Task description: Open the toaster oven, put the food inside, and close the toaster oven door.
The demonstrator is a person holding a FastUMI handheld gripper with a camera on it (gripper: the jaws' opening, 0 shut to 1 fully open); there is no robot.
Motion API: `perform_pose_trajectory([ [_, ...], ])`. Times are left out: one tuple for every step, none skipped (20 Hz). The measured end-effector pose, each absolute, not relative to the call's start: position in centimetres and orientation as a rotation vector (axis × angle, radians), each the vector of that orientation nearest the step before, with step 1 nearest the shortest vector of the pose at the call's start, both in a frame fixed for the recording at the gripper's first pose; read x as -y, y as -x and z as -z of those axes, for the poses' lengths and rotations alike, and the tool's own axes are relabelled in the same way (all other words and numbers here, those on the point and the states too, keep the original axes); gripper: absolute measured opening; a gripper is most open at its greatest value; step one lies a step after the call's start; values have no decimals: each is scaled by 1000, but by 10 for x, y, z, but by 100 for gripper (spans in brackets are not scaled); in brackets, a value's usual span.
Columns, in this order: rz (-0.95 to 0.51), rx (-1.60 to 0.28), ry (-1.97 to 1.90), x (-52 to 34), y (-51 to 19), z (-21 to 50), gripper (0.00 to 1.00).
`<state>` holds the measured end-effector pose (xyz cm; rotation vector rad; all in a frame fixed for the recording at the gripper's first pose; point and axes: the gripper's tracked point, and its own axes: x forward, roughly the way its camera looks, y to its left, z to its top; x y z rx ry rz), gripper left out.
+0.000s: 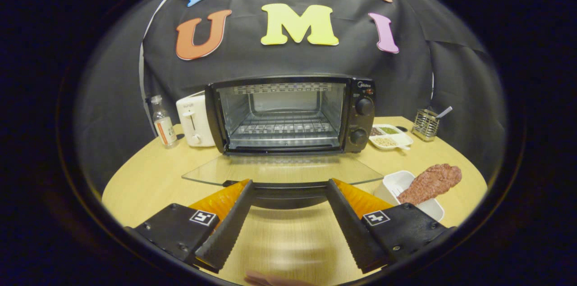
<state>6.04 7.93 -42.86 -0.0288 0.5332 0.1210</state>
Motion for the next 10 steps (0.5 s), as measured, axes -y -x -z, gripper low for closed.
perform_pose_trajectory([
  [-119, -539, 22, -80, -58, 435, 100],
  [-113, -568, 5, -80, -54, 444, 100],
  [-106, -602, -11, -79, -49, 453, 100],
  [-100, -639, -17, -79, -47, 462, 100],
  [-98, -658, -19, -78, -45, 466, 100],
  [-98, -655, -23, -79, -45, 467, 100],
  [-101, -640, -20, -80, -47, 465, 100],
  [-103, -636, -14, -79, -47, 464, 100],
  [-111, -645, -6, -79, -46, 463, 100],
  [-118, -657, -1, -78, -43, 462, 100],
])
